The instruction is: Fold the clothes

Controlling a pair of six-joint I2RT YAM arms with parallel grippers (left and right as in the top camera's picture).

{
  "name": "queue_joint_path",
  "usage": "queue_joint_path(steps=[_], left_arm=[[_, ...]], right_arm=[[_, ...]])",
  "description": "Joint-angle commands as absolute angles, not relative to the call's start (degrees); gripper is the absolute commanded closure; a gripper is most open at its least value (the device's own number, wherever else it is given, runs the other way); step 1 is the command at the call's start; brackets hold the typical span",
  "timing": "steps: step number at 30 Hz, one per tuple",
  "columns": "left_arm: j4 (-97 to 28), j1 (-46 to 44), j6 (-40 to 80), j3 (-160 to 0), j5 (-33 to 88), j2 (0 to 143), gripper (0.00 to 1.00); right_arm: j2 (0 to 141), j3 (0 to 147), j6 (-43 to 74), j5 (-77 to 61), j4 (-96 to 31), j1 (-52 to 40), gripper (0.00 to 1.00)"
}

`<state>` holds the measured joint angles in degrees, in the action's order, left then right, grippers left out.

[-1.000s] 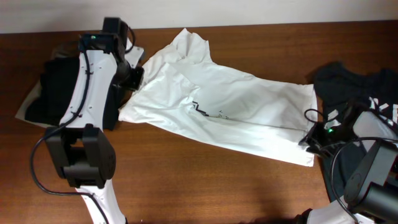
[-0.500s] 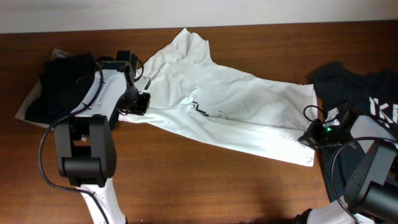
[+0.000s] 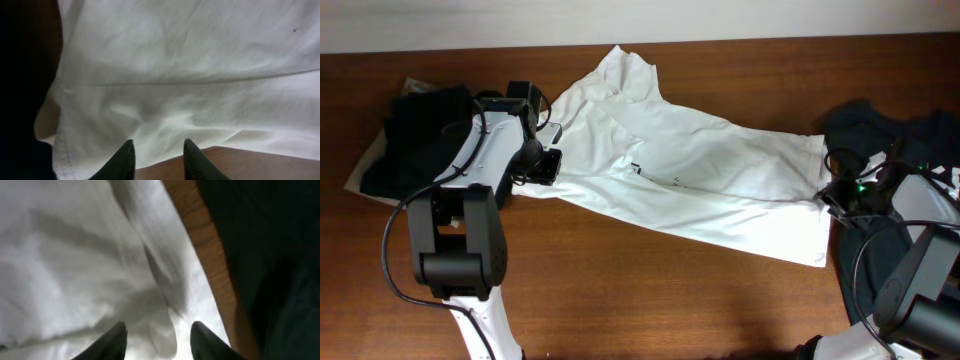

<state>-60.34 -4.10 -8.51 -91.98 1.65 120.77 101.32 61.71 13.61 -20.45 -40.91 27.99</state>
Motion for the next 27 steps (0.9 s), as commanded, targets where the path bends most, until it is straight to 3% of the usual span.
queue_joint_path(steps=[1,2,6,7,8,12,13,14,15,16,17,18,19,21,23,24,25,27], left_arm=[[-60.2,-3.9,-8.0,-91.7,1.7,121.2,0.67],[-60.2,-3.9,-8.0,-91.7,1.7,121.2,0.67],[-60.0,-3.9,-8.0,-91.7,1.7,121.2,0.66],[-60.1,-3.9,-8.0,-91.7,1.7,121.2,0.66],[-60.0,-3.9,-8.0,-91.7,1.7,121.2,0.66],[-60.0,-3.9,-8.0,-91.7,1.7,121.2,0.66],[-60.0,-3.9,-8.0,-91.7,1.7,121.2,0.66],[-60.0,-3.9,-8.0,-91.7,1.7,121.2,0.66],[-60.0,-3.9,-8.0,-91.7,1.7,121.2,0.66],[-60.0,-3.9,-8.0,-91.7,1.7,121.2,0.66],[-60.0,-3.9,-8.0,-91.7,1.7,121.2,0.66],[-60.0,-3.9,-8.0,-91.7,1.7,121.2,0.66],[-60.0,-3.9,-8.0,-91.7,1.7,121.2,0.66],[-60.4,-3.9,-8.0,-91.7,1.7,121.2,0.58],[-60.4,-3.9,-8.2,-91.7,1.7,121.2,0.55],[-60.4,-3.9,-8.2,-91.7,1.7,121.2,0.54],[-60.4,-3.9,-8.2,-91.7,1.7,121.2,0.54],[-60.4,-3.8,-8.2,-91.7,1.7,121.2,0.53]], right_arm=[[100.6,64.6,8.8,-21.7,-46.2,28.1,0.73],[100.7,64.1,8.8,-21.7,-48.3,28.0,0.58],[100.8,58.6,12.6,-21.8,-43.0,26.1,0.53],[100.8,58.2,14.4,-21.9,-41.2,26.0,0.81],[100.7,58.2,14.6,-22.8,-39.4,25.9,0.96],[100.7,62.4,22.5,-27.4,-34.8,28.1,0.96],[100.7,62.9,23.0,-27.4,-33.5,28.4,0.91],[100.7,62.9,23.0,-27.4,-32.4,28.6,0.8],[100.7,62.9,23.0,-27.4,-31.9,28.7,0.8],[100.7,62.9,23.0,-27.4,-31.9,29.1,0.55],[100.7,62.9,23.0,-27.4,-32.2,29.4,0.43],[100.7,62.9,23.0,-27.5,-33.1,29.9,0.39],[100.6,63.0,21.9,-27.5,-35.1,30.8,0.39],[100.6,63.0,11.6,-27.8,-46.0,32.5,0.54],[100.6,63.0,8.5,-22.9,-56.4,32.4,0.61],[100.6,62.7,8.6,-18.7,-61.2,31.7,0.6],[100.6,61.9,8.6,-15.8,-63.8,30.7,0.52],[100.6,58.5,10.4,-15.4,-62.5,29.5,0.49]])
